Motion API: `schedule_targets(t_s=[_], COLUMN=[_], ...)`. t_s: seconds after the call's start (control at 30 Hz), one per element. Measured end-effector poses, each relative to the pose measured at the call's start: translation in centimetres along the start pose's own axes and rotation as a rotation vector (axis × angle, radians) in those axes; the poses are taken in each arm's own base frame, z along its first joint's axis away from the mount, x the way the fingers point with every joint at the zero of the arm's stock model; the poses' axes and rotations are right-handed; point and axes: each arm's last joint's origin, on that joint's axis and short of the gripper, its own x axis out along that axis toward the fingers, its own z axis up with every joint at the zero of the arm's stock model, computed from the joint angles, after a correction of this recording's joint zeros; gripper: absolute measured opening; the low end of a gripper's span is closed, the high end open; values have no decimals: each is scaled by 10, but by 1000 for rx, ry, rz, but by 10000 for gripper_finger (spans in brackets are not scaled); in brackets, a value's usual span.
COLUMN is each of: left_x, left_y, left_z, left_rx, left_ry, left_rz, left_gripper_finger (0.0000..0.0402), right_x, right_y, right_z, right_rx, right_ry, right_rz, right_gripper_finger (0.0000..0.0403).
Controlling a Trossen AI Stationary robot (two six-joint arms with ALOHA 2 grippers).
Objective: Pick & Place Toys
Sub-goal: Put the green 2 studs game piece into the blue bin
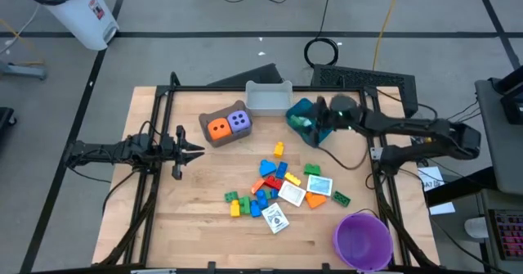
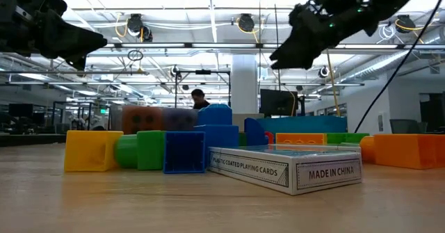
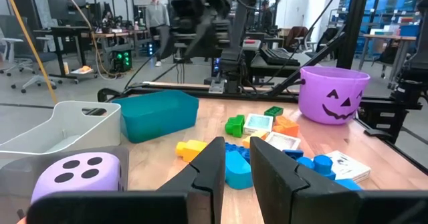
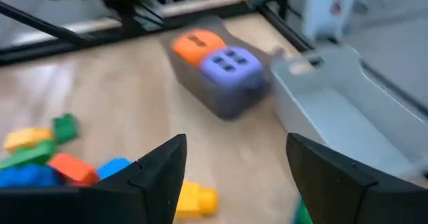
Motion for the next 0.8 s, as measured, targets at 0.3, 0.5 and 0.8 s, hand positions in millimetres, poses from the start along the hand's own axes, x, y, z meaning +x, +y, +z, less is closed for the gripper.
schedule_targets(t_s=[0.3,0.5,0.8], left_x=[0,0,0], left_y=[0,0,0], left_z=[0,0,0], left_rx=[0,0,0], left_ry=[0,0,0], left_rz=[0,1,1], left_gripper_finger=[76,76,76], right_x=[-10,-12,-7], right_y=[28,41,67], right_z=[-30,-38,-33], right_rx=[-65,-50,-56], right_ry=[-249,-284,49], right_rz=[128,199,161], right_gripper_finger=[242,242,256])
